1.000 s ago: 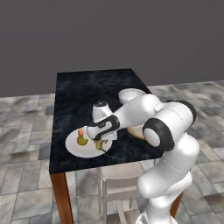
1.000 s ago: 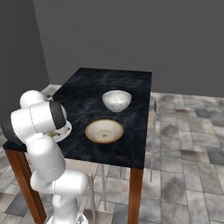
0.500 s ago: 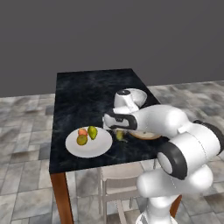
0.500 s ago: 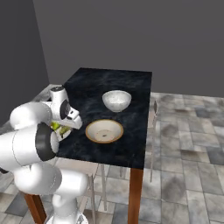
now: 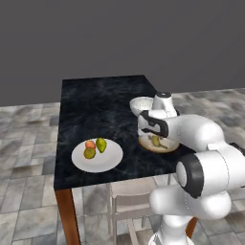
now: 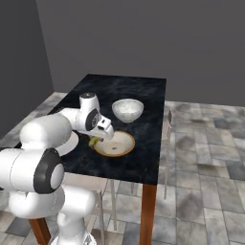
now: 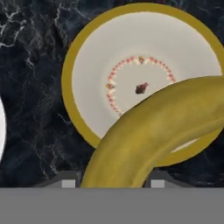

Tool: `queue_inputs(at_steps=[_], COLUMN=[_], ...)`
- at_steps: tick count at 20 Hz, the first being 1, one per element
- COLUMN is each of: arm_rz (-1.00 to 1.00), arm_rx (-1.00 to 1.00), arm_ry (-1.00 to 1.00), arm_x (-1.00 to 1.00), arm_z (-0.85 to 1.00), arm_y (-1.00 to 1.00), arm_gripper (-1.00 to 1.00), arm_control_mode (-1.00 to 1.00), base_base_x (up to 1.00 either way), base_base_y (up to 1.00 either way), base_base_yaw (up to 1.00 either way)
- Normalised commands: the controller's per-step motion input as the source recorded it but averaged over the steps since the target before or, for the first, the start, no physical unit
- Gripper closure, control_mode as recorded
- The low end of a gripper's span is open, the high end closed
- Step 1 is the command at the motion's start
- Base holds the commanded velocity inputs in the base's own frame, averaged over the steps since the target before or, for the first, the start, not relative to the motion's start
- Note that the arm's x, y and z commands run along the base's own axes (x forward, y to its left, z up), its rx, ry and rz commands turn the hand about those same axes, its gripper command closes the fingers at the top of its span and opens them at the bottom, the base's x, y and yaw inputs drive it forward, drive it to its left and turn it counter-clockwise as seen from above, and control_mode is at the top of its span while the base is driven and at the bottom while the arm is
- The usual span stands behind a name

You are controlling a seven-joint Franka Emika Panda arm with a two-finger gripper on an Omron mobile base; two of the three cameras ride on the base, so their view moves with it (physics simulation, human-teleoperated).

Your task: Take the fruits from the plate on the dining counter and place two fruits in each bowl.

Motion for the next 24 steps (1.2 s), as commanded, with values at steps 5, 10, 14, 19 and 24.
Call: queue_inputs(at_steps=[5,10,14,19,24], arm_rz=[0.00,0.00,0.00,0.00,0.00], arm_rx=[0.00,-0.01,-0.06,-0.07,-0.07], arm_ry=[0.00,0.00,0.00,0.00,0.00], arm_x=[0.24,0.42,0.49,0.11,0.00], arm_z=[-0.19,-0.03,-0.09,-0.40,-0.43], arm_y=[-0.87,-0.18,0.00,-0.17,-0.12], arm_gripper=[1.00,1.00,1.00,1.00,1.00], arm_control_mode=[-1.00,-1.00,-1.00,-1.00,-1.00], base_base_x=[0.00,0.00,0.00,0.00,0.00], base_base_y=[0.00,0.00,0.00,0.00,0.00], base_base_yaw=[0.00,0.00,0.00,0.00,0.00])
